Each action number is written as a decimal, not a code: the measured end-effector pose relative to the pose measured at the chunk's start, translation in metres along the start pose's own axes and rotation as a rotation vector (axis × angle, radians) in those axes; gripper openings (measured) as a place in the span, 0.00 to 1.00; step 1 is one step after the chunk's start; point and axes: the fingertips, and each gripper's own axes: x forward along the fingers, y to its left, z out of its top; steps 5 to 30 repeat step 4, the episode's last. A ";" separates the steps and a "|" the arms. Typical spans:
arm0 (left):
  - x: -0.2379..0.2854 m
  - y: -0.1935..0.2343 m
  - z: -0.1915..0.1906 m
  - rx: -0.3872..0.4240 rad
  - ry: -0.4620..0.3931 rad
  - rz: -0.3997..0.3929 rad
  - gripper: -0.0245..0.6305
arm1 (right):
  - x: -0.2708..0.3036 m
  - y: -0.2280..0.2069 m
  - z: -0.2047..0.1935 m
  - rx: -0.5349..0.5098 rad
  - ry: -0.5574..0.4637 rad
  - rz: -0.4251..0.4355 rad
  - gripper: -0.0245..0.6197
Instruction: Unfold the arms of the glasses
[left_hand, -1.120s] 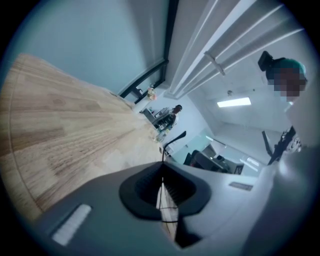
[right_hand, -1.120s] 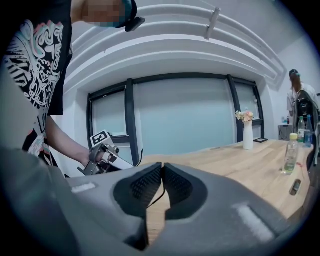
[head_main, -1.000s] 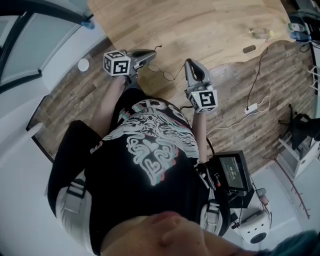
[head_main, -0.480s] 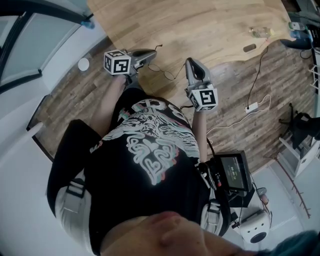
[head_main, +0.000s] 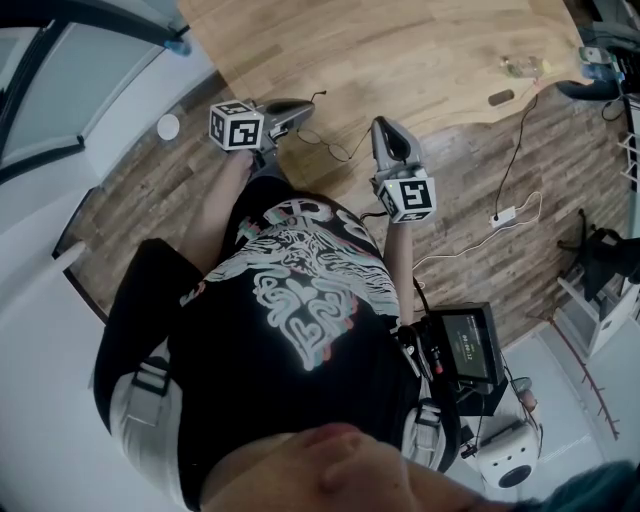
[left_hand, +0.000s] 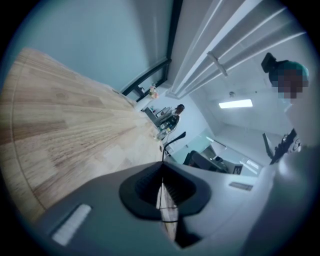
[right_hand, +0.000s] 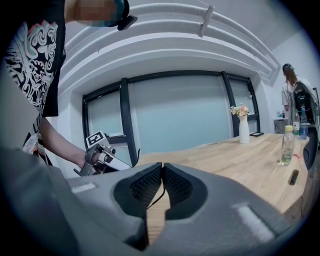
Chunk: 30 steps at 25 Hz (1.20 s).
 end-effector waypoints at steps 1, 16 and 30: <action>0.000 0.000 0.000 0.000 -0.003 0.002 0.02 | 0.000 0.000 0.000 0.000 0.002 0.000 0.06; 0.000 0.000 0.001 -0.007 -0.014 0.005 0.02 | 0.000 -0.002 -0.001 0.003 0.003 0.000 0.06; 0.000 0.000 0.001 -0.007 -0.014 0.005 0.02 | 0.000 -0.002 -0.001 0.003 0.003 0.000 0.06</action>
